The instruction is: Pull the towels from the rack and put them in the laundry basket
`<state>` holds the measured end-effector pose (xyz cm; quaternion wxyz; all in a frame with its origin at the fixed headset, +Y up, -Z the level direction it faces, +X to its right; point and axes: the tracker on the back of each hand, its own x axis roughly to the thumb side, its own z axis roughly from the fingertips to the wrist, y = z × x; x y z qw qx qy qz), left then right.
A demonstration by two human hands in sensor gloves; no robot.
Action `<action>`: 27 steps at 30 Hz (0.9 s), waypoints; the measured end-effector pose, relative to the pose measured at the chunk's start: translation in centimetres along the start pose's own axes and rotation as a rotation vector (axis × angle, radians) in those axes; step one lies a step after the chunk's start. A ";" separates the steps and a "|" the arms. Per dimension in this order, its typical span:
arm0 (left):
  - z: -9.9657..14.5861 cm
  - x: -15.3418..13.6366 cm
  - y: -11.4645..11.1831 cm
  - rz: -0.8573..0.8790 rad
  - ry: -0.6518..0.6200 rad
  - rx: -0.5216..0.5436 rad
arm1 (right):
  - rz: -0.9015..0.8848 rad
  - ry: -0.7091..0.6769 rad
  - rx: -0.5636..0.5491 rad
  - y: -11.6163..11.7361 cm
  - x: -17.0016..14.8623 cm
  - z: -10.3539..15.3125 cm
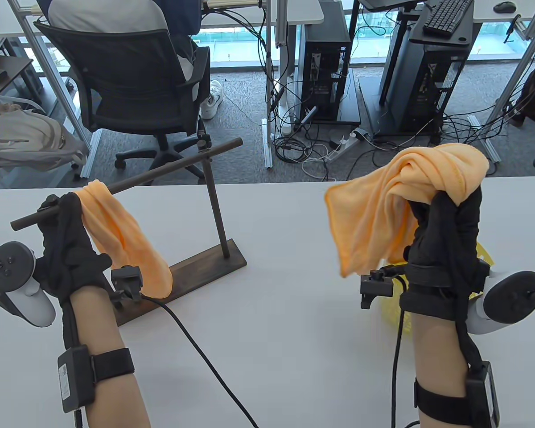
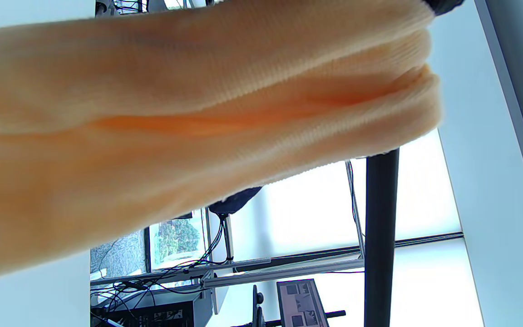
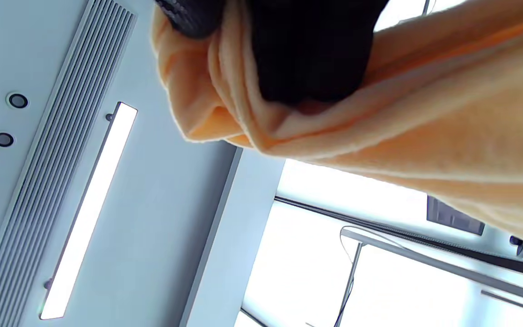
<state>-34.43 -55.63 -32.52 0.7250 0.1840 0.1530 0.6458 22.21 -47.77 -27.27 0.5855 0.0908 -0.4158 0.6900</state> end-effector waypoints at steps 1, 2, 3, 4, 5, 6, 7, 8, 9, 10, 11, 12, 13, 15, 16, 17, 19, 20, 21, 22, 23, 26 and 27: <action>0.0 0.0 0.0 0.001 0.000 0.000 | 0.054 0.001 0.000 -0.4 -0.4 -0.2; 0.0 0.0 0.0 0.002 0.000 -0.001 | 0.114 0.013 -0.006 -1.0 -1.1 -0.3; 0.0 0.0 0.0 0.001 0.000 -0.001 | 0.145 0.025 -0.013 -1.3 -1.7 -0.4; 0.0 0.0 0.0 0.001 -0.001 -0.001 | 0.186 0.045 -0.013 -1.9 -2.7 -0.4; 0.0 -0.1 0.0 0.001 -0.002 0.001 | 0.217 0.070 -0.012 -2.4 -3.9 -0.3; 0.0 -0.1 0.0 0.001 -0.002 0.001 | 0.246 0.090 -0.013 -2.7 -4.8 -0.2; 0.0 -0.1 0.0 0.002 -0.002 0.000 | 0.319 0.142 0.003 -3.1 -6.3 0.1; -0.1 -0.1 0.0 0.002 -0.001 -0.003 | 0.375 0.181 0.028 -3.2 -7.3 0.3; -0.1 -0.1 0.0 0.013 0.000 -0.014 | 0.502 0.272 0.086 -3.3 -8.7 0.6; -0.1 -0.1 0.1 0.020 0.001 -0.017 | 0.606 0.342 0.127 -3.4 -9.6 0.8; -0.2 -0.1 0.1 0.023 0.002 -0.023 | 0.797 0.468 0.230 -3.2 -10.9 1.0; -0.2 -0.1 0.1 0.022 0.002 -0.026 | 0.915 0.538 0.318 -3.0 -11.7 1.2; -0.2 -0.1 0.1 0.020 0.001 -0.027 | 1.080 0.637 0.479 -2.6 -12.8 1.4; -0.2 -0.1 0.0 0.022 -0.001 -0.024 | 1.304 0.775 0.749 -1.7 -14.2 1.8; -0.2 -0.1 0.0 0.023 -0.001 -0.024 | 1.370 0.824 0.831 -1.3 -14.5 2.1; -0.2 -0.2 0.1 0.022 -0.001 -0.024 | 1.429 0.813 0.854 -0.8 -14.5 2.3; -0.2 -0.2 0.1 0.023 -0.001 -0.027 | 1.498 0.721 0.838 0.0 -13.8 2.2; -0.2 -0.2 0.1 0.023 -0.002 -0.027 | 1.503 0.678 0.820 0.5 -12.7 1.9; -0.2 -0.2 0.1 0.023 -0.002 -0.028 | 1.492 0.649 0.810 0.9 -11.8 1.7; -0.2 -0.2 0.1 0.023 -0.002 -0.030 | 1.457 0.604 0.783 1.3 -10.5 1.3; -0.2 -0.1 0.1 0.025 -0.001 -0.032 | 1.401 0.546 0.736 1.9 -9.0 1.0; -0.3 -0.1 0.3 0.036 0.003 -0.055 | 1.186 0.332 0.557 3.8 -5.0 0.9; -0.3 -0.1 0.4 0.039 0.005 -0.066 | 1.090 0.243 0.473 4.8 -3.3 1.0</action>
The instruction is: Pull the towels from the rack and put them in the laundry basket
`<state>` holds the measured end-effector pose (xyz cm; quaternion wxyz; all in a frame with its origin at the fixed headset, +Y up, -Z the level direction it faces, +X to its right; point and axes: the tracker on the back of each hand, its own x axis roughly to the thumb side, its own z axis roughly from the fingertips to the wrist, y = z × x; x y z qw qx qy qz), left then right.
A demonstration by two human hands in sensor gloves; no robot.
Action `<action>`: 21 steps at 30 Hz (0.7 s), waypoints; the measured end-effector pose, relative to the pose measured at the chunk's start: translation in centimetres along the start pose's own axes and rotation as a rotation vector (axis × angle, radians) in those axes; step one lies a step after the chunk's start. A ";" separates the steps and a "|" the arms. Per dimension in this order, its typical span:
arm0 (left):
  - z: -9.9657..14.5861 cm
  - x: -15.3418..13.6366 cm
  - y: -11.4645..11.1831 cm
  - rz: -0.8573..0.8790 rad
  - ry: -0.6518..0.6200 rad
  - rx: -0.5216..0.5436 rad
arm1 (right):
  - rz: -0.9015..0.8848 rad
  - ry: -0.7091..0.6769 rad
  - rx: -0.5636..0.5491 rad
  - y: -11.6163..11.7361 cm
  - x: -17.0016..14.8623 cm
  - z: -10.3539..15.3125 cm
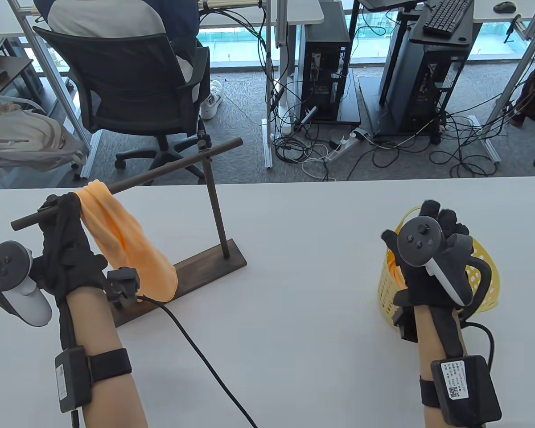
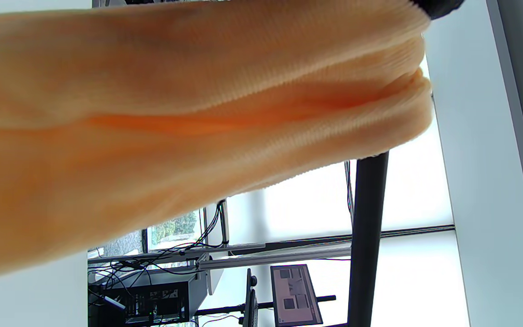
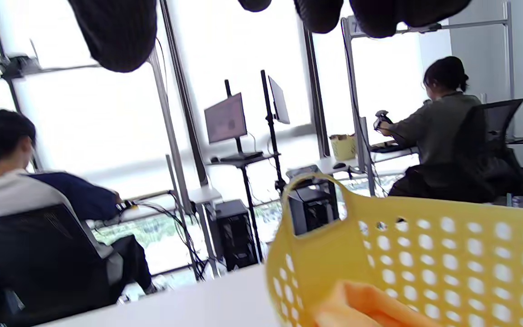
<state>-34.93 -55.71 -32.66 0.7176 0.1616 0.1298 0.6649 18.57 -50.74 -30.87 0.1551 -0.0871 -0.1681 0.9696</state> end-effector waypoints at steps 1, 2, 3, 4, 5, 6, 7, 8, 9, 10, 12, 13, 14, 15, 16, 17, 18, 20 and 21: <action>0.0 0.0 0.1 0.000 0.000 -0.007 | -0.053 -0.031 -0.057 -0.5 1.2 0.4; -0.1 0.0 0.1 0.002 0.001 -0.015 | -0.104 -0.073 -0.097 -1.1 2.6 0.9; -0.1 0.0 0.1 0.005 0.002 -0.018 | -0.145 -0.133 -0.071 -1.5 4.3 1.2; -0.1 0.0 0.2 0.007 0.002 -0.018 | -0.191 -0.182 -0.045 -1.6 5.5 1.5; -0.1 0.0 0.2 0.009 0.003 -0.019 | -0.278 -0.250 -0.023 -1.5 7.5 2.0; -0.1 0.0 0.2 0.010 0.003 -0.021 | -0.326 -0.286 -0.009 -1.3 8.8 2.2; -0.1 0.0 0.2 0.012 0.004 -0.024 | -0.364 -0.340 0.018 -1.0 10.8 2.5; -0.2 0.1 0.3 0.014 0.005 -0.027 | -0.374 -0.390 0.033 -0.5 12.7 2.6; -0.2 0.1 0.3 0.015 0.005 -0.031 | -0.380 -0.417 0.029 0.0 13.9 2.7; -0.2 0.1 0.3 0.016 0.005 -0.034 | -0.393 -0.452 0.030 0.8 15.8 2.8; -0.2 0.1 0.4 0.019 0.006 -0.043 | -0.429 -0.515 0.079 2.6 19.0 2.9; -0.3 0.1 0.5 0.021 0.007 -0.050 | -0.451 -0.539 0.134 3.8 20.7 3.0; -0.3 0.1 0.6 0.022 0.009 -0.058 | -0.466 -0.564 0.177 4.8 22.0 3.1; -0.4 0.1 0.7 0.025 0.010 -0.068 | -0.486 -0.595 0.216 6.3 23.6 3.3; -0.4 0.1 0.7 0.028 0.013 -0.078 | -0.485 -0.611 0.235 7.3 24.6 3.4; -0.5 0.2 0.8 0.026 0.014 -0.090 | -0.485 -0.659 0.256 8.7 25.8 3.6; -0.5 0.2 1.0 0.018 0.015 -0.100 | -0.479 -0.690 0.260 10.1 26.9 3.9; -0.6 0.3 1.2 0.013 0.021 -0.122 | -0.488 -0.760 0.264 12.9 28.8 4.5; -0.7 0.3 1.3 0.016 0.019 -0.131 | -0.477 -0.768 0.271 13.9 29.4 4.6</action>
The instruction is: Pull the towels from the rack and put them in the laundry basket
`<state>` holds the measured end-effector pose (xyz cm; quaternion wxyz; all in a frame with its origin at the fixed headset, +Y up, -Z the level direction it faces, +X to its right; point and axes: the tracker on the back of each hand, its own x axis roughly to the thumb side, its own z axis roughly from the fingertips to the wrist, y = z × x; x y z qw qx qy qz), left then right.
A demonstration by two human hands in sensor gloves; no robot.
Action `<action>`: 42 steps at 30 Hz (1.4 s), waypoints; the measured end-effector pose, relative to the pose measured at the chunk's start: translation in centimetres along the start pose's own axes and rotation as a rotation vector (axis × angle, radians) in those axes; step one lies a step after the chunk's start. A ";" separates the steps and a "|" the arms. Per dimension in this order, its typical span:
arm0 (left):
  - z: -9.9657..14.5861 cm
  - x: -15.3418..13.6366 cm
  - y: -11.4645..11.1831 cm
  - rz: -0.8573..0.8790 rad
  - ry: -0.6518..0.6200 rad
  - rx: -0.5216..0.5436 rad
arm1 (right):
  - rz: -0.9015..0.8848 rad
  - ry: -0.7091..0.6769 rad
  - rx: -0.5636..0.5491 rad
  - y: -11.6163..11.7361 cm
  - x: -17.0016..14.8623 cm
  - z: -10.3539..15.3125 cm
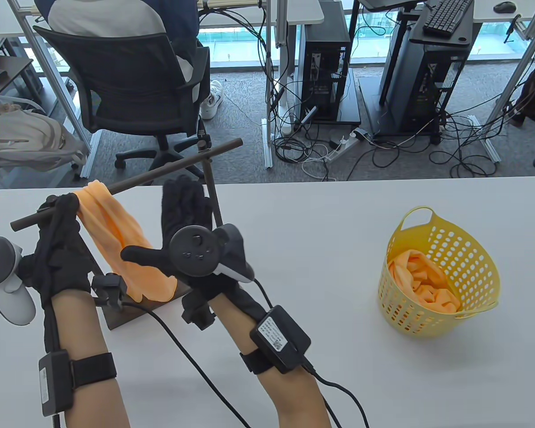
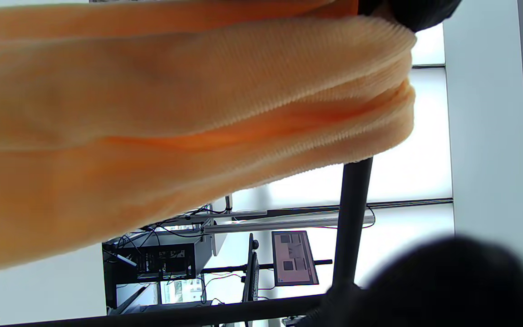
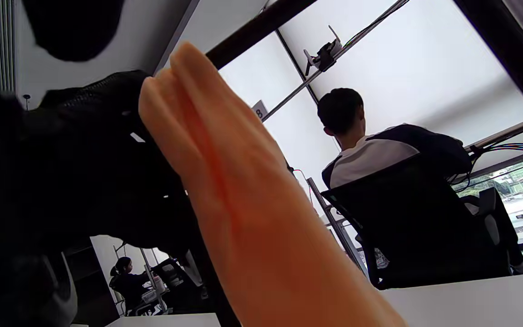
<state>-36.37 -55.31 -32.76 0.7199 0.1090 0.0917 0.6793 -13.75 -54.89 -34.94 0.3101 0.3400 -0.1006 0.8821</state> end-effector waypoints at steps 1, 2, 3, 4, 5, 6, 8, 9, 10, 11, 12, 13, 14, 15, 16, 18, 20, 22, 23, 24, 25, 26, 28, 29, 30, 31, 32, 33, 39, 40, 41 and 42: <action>-0.1 0.0 0.0 0.007 -0.004 -0.007 | -0.016 -0.020 0.042 1.5 0.0 -0.5; -0.1 0.0 0.0 0.009 -0.004 -0.007 | -0.025 -0.012 0.052 2.4 0.1 -0.8; -0.1 0.0 0.0 0.009 -0.006 -0.006 | -0.050 0.010 0.065 3.5 0.2 -1.2; -0.2 0.1 0.0 -0.014 -0.010 -0.009 | -0.061 0.020 0.070 4.0 0.2 -1.5; -0.3 0.1 0.2 -0.052 -0.019 -0.024 | -0.072 0.067 0.050 4.5 0.2 -1.7; -0.3 0.1 0.2 -0.048 -0.019 -0.022 | -0.112 0.104 0.033 4.9 0.1 -1.9; -0.3 0.0 0.4 -0.034 -0.016 -0.034 | -0.157 0.165 -0.005 4.8 -0.1 -2.0; -0.4 -0.2 0.5 -0.010 -0.020 -0.044 | -0.171 0.198 -0.050 4.5 -0.5 -1.9; -0.4 -0.3 0.7 0.029 -0.017 -0.054 | -0.203 0.194 -0.083 4.1 -0.9 -1.7; -0.4 -0.4 0.8 0.068 -0.008 -0.065 | -0.216 0.196 -0.097 3.5 -1.2 -1.5; -0.4 -0.4 0.8 0.092 -0.007 -0.074 | -0.224 0.177 -0.095 3.0 -1.6 -1.4; -0.4 -0.4 0.9 0.087 -0.011 -0.075 | -0.236 0.144 -0.097 2.2 -2.0 -1.0; -0.4 -0.4 0.8 0.067 -0.013 -0.070 | -0.251 0.111 -0.121 1.4 -2.3 -0.6; -0.4 -0.4 0.8 0.065 -0.011 -0.064 | -0.270 0.092 -0.138 0.6 -2.5 -0.3; -0.4 -0.4 0.8 0.070 -0.009 -0.061 | -0.289 0.085 -0.155 -0.1 -2.6 -0.1; -0.3 -0.6 0.8 0.058 -0.010 -0.028 | -0.340 0.110 -0.214 -2.1 -2.8 0.7; -0.2 -0.6 0.9 0.085 -0.013 -0.017 | -0.395 0.141 -0.276 -3.9 -3.6 1.3; 0.0 -0.6 0.9 0.086 -0.014 -0.014 | -0.456 0.152 -0.347 -5.7 -4.4 2.2; 0.1 -0.5 0.9 0.075 -0.016 -0.005 | -0.487 0.140 -0.379 -6.8 -4.8 2.9; 0.1 -0.6 0.9 0.071 -0.020 0.001 | -0.512 0.121 -0.401 -8.0 -5.2 3.7; 0.1 -0.6 0.8 0.073 -0.020 0.004 | -0.517 0.107 -0.415 -8.9 -5.4 4.3; 0.1 -0.6 0.8 0.078 -0.021 0.003 | -0.503 0.080 -0.443 -10.2 -5.6 5.4; 0.2 -0.6 0.8 0.079 -0.023 0.004 | -0.436 0.055 -0.501 -12.7 -6.0 7.4; 0.2 -0.7 0.7 0.079 -0.025 0.007 | -0.385 0.051 -0.531 -14.1 -6.3 8.6; 0.2 -0.7 0.6 0.079 -0.026 0.012 | -0.350 0.063 -0.558 -15.1 -6.5 9.6; 0.3 -0.7 0.6 0.079 -0.026 0.016 | -0.324 0.072 -0.585 -16.1 -6.8 10.5; 0.3 -0.7 0.5 0.080 -0.027 0.018 | -0.311 0.080 -0.620 -17.4 -7.2 11.8; 0.4 -0.7 0.4 0.079 -0.029 0.016 | -0.318 0.092 -0.652 -18.7 -7.6 13.1; 0.5 -0.8 0.1 0.075 -0.030 0.021 | -0.551 0.028 -0.812 -23.8 -8.6 18.7; 0.4 -0.8 0.2 0.075 -0.028 0.014 | -0.590 0.021 -0.848 -24.6 -8.4 19.6; 0.5 -0.7 0.2 0.071 -0.026 0.010 | -0.606 -0.003 -0.886 -25.5 -8.1 20.3; 0.5 -0.7 0.2 0.069 -0.026 0.009 | -0.615 -0.005 -0.914 -26.0 -8.0 20.7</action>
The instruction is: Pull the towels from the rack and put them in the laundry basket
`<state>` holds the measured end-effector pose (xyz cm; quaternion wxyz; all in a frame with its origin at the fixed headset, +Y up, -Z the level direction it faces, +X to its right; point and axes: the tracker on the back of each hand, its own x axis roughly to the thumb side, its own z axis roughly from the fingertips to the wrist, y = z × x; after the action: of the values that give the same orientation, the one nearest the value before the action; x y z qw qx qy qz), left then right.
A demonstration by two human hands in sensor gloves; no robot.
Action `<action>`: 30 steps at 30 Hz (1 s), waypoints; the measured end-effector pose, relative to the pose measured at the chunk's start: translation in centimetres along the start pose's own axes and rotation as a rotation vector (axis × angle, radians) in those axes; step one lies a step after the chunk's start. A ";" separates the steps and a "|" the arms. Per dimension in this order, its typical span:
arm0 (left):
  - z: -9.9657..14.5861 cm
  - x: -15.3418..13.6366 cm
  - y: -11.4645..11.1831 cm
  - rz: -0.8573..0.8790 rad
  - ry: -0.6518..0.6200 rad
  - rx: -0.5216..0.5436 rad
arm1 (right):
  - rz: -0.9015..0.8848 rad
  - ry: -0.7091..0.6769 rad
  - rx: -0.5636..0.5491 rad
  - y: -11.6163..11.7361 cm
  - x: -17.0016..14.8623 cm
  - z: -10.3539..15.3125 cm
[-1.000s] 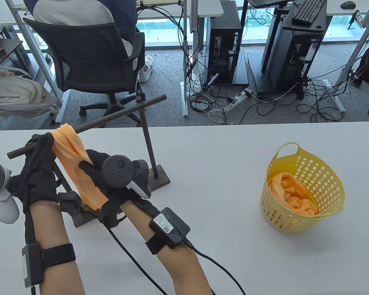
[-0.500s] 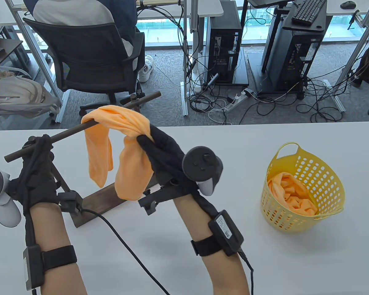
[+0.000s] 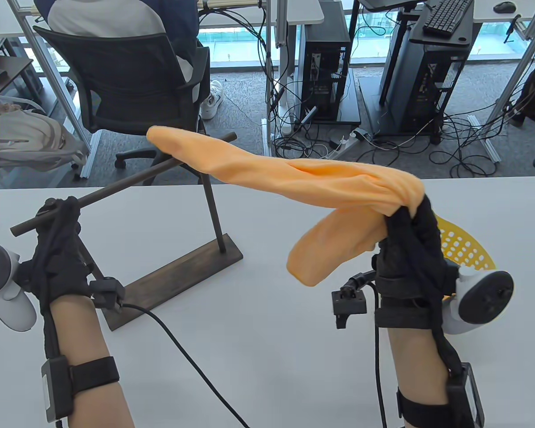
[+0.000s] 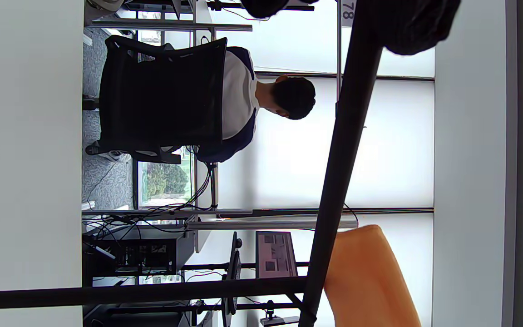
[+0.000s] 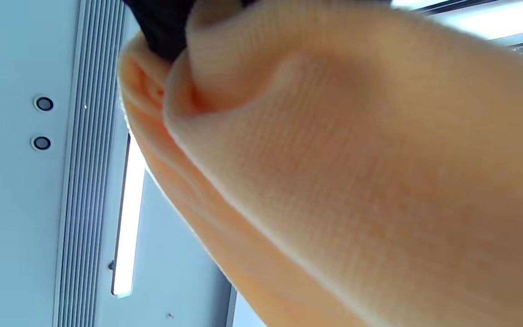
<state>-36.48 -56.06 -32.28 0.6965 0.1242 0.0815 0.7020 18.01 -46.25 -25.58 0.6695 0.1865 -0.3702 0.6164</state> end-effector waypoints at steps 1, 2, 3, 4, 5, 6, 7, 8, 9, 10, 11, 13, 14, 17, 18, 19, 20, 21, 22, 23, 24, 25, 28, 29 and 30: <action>0.0 0.0 0.0 -0.001 0.001 0.002 | -0.008 -0.011 -0.019 -0.6 0.7 -0.3; 0.0 0.0 0.0 -0.002 0.001 0.004 | 0.000 -0.014 -0.028 -0.9 1.0 -0.4; 0.0 0.0 -0.1 -0.003 0.001 0.005 | 0.031 -0.024 -0.044 -1.4 1.5 -0.7; 0.0 0.0 -0.1 -0.005 0.001 0.006 | 0.074 -0.040 -0.053 -1.8 1.7 -0.9; 0.0 -0.1 -0.1 -0.005 0.001 0.007 | 0.109 -0.046 -0.056 -2.0 1.7 -1.0; 0.0 -0.1 -0.1 -0.008 -0.002 0.010 | 0.168 -0.052 -0.051 -2.4 1.6 -1.2; 0.0 -0.1 -0.2 -0.010 -0.005 0.010 | 0.243 -0.058 -0.054 -2.7 1.3 -1.3; 0.0 -0.2 -0.2 -0.011 -0.007 0.010 | 0.297 -0.067 -0.057 -3.1 1.0 -1.4; 0.0 -0.2 -0.2 -0.011 -0.011 0.011 | 0.370 -0.076 -0.058 -3.5 0.6 -1.5; 0.0 -0.2 -0.3 -0.010 -0.013 0.014 | 0.412 -0.080 -0.066 -3.9 0.2 -1.5; 0.0 -0.2 -0.3 -0.010 -0.013 0.015 | 0.441 -0.082 -0.074 -4.5 -0.2 -1.6; 0.0 -0.2 -0.2 -0.012 -0.014 0.007 | 0.452 -0.060 -0.113 -5.7 -0.9 -1.8; 0.0 -0.2 -0.2 -0.012 -0.015 0.004 | 0.438 -0.048 -0.144 -6.5 -1.2 -2.0; 0.0 -0.2 -0.2 -0.013 -0.017 -0.005 | 0.518 -0.084 -0.220 -8.4 -1.5 -2.7; 0.1 -0.2 -0.2 -0.014 -0.017 -0.005 | 0.567 -0.101 -0.229 -8.8 -1.5 -2.8; 0.1 -0.2 -0.2 -0.014 -0.017 -0.005 | 0.693 -0.123 -0.222 -9.3 -1.8 -2.9; 0.1 -0.2 -0.2 -0.017 -0.019 -0.003 | 0.820 -0.128 -0.187 -9.6 -2.3 -2.7; 0.0 -0.3 -0.2 -0.018 -0.020 -0.001 | 0.918 -0.130 -0.138 -9.8 -2.8 -2.5; 0.0 -0.3 -0.2 -0.017 -0.020 0.000 | 1.052 -0.124 -0.057 -9.8 -3.7 -2.0; 0.0 -0.3 -0.2 -0.015 -0.020 0.000 | 1.198 -0.114 0.033 -9.7 -4.7 -1.5; 0.0 -0.3 -0.2 -0.015 -0.020 0.000 | 1.316 -0.102 0.107 -9.6 -5.5 -1.0; 0.0 -0.2 -0.2 -0.016 -0.020 0.000 | 1.477 -0.067 0.241 -9.4 -6.8 -0.3; 0.0 -0.3 -0.3 -0.013 -0.020 0.003 | 1.746 0.187 0.706 -9.0 -10.8 1.6; 0.0 -0.3 -0.3 -0.012 -0.020 0.004 | 1.773 0.350 0.896 -8.9 -12.3 2.2; 0.0 -0.3 -0.3 -0.011 -0.019 0.004 | 1.765 0.486 1.005 -9.0 -13.3 2.5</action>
<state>-36.21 -56.32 -32.33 0.7009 0.1320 0.0771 0.6967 26.42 -58.72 -31.73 -0.1168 -0.0223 0.0688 0.9905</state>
